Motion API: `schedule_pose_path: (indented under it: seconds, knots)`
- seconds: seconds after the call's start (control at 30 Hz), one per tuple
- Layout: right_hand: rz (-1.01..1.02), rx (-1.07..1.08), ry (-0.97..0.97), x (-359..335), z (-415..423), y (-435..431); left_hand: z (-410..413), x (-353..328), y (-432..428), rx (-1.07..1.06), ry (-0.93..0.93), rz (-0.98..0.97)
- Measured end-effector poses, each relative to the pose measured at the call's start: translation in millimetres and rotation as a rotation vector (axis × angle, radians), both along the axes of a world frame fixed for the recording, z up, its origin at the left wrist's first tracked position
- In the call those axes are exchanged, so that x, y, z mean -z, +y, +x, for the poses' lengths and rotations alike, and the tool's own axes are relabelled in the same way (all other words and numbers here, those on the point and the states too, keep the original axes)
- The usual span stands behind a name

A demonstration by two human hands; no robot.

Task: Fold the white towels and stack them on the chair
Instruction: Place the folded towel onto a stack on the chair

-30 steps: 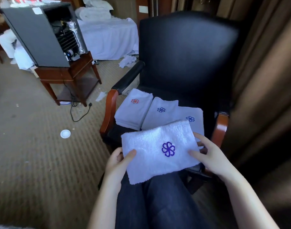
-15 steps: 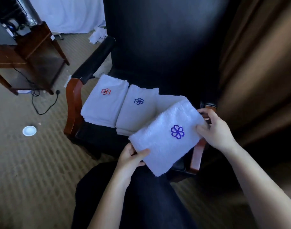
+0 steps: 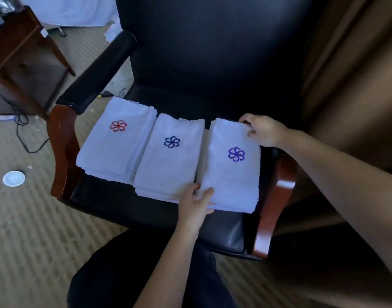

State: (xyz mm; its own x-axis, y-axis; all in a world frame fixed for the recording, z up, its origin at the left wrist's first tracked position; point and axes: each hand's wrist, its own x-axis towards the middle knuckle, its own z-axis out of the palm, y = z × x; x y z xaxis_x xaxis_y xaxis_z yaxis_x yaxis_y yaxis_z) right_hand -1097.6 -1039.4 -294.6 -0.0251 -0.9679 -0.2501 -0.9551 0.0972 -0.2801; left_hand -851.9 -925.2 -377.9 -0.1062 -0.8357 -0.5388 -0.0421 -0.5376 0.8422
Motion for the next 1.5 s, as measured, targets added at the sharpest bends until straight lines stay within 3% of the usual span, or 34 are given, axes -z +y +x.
schedule_pose_path:
  seconds: [0.2,0.5,0.63,0.87,1.03,1.33,1.5]
  knots:
    - [0.068,-0.012,0.095,14.4,-2.4,-15.5,-4.2,23.8,0.9,-0.008,-0.356,-0.201]
    - [0.027,-0.071,0.174,15.6,1.5,-21.0,-6.0,23.3,9.1,-0.019,-0.479,-0.339]
    - [0.002,-0.069,0.184,19.2,3.1,-19.2,1.2,19.6,7.0,0.008,-0.624,-0.416]
    - [-0.049,-0.030,0.089,21.5,0.1,-18.8,-0.9,6.7,9.3,-0.222,-0.231,-0.266]
    - [-0.040,-0.029,0.143,22.2,0.7,-20.0,-2.7,17.4,12.2,-0.247,-0.220,-0.270]
    - [-0.053,-0.107,0.427,29.1,5.3,-19.5,-2.5,19.2,8.9,-0.254,-0.169,-0.185]
    - [-0.123,-0.093,0.405,23.7,11.0,-11.9,-0.5,16.1,9.3,-0.236,-0.166,-0.165]
